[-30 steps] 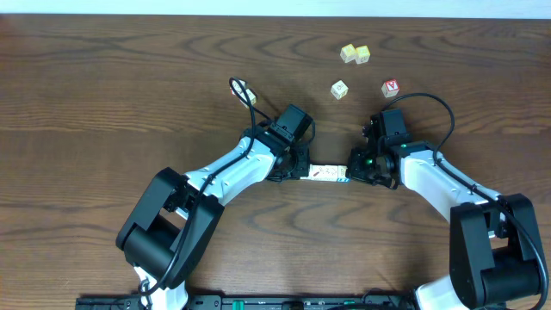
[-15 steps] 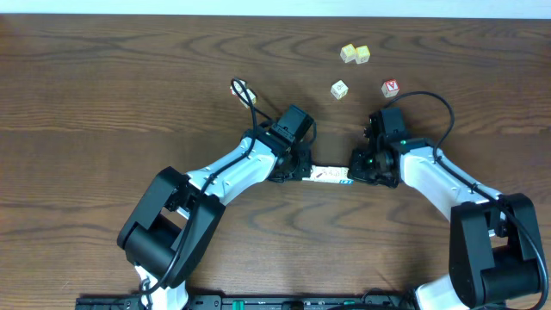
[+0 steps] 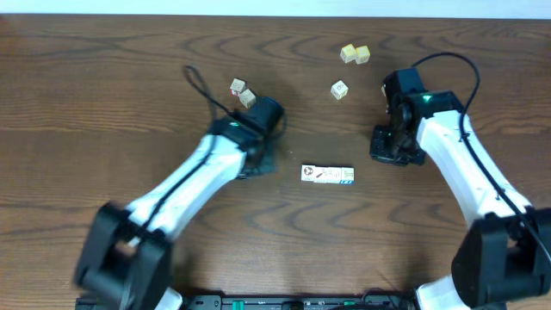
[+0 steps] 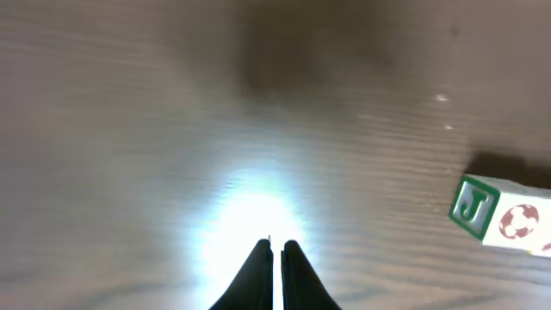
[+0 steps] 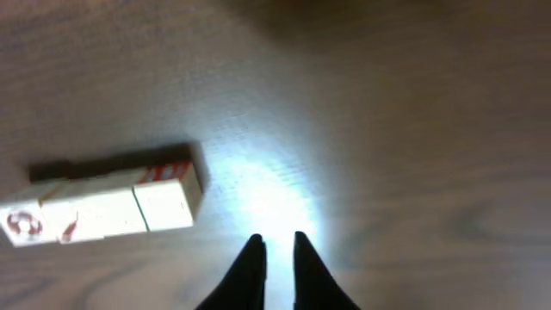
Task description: Lift 4 blocks
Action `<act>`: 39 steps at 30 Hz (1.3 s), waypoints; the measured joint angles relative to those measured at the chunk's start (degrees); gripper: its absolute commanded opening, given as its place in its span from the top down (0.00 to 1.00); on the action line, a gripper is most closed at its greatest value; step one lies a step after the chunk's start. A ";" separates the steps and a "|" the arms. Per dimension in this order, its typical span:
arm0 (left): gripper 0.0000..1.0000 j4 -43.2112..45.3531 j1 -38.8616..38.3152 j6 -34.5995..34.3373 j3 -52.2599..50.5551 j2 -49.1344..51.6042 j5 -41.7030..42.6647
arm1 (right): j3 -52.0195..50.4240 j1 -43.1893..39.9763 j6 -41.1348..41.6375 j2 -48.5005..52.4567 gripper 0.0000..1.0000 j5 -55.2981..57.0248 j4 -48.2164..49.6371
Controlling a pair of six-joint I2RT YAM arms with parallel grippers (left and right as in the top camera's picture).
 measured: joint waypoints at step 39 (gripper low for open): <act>0.24 -18.88 12.74 -0.04 1.66 -43.47 -4.04 | -16.20 -3.37 10.97 -56.37 0.01 0.26 0.26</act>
